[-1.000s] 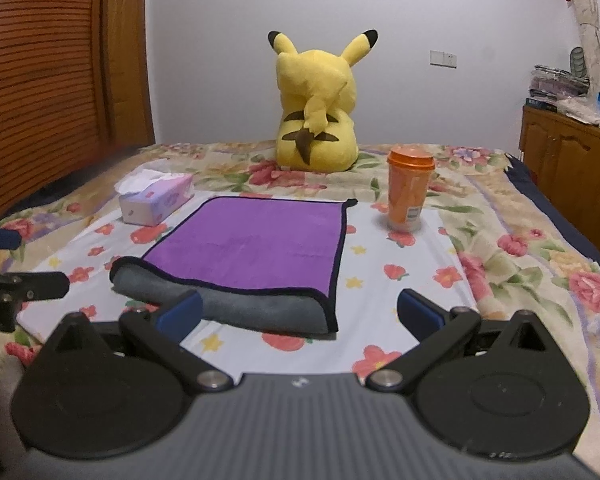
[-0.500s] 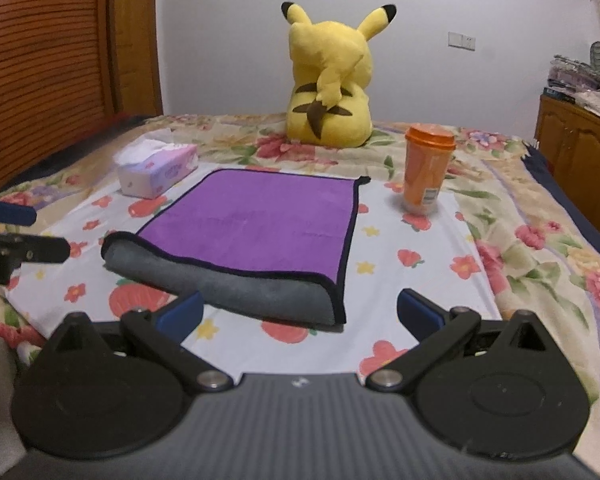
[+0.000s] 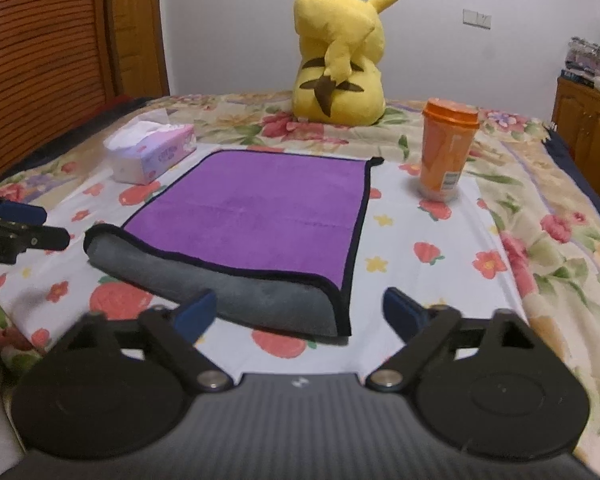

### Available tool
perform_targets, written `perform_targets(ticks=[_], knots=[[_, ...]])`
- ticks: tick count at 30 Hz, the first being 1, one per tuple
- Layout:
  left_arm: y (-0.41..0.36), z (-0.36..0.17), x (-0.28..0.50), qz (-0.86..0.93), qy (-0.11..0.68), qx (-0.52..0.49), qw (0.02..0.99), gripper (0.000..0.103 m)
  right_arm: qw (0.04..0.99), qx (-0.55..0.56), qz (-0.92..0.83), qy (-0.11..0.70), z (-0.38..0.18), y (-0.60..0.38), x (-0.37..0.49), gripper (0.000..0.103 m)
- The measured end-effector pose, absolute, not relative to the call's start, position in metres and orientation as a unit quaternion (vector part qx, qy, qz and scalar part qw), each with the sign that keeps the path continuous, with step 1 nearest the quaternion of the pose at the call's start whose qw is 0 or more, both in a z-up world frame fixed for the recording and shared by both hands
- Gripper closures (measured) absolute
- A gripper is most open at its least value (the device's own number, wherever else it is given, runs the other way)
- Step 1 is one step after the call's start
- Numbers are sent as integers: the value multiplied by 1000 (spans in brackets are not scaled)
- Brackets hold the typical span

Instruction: Fold towel

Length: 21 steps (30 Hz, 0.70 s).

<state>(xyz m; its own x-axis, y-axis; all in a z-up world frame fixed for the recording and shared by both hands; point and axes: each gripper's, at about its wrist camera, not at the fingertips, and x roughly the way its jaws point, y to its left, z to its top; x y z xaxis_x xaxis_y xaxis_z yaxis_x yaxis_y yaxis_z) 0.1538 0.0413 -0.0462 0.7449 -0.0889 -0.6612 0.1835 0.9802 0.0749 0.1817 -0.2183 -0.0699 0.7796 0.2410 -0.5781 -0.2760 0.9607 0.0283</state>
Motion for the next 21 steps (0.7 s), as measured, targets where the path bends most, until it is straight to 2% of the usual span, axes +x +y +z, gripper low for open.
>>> perform_targets(ticks=[21], knots=[[65, -77, 211, -72, 388, 54, 917, 53, 922, -4, 157, 355, -91, -226, 236, 22]])
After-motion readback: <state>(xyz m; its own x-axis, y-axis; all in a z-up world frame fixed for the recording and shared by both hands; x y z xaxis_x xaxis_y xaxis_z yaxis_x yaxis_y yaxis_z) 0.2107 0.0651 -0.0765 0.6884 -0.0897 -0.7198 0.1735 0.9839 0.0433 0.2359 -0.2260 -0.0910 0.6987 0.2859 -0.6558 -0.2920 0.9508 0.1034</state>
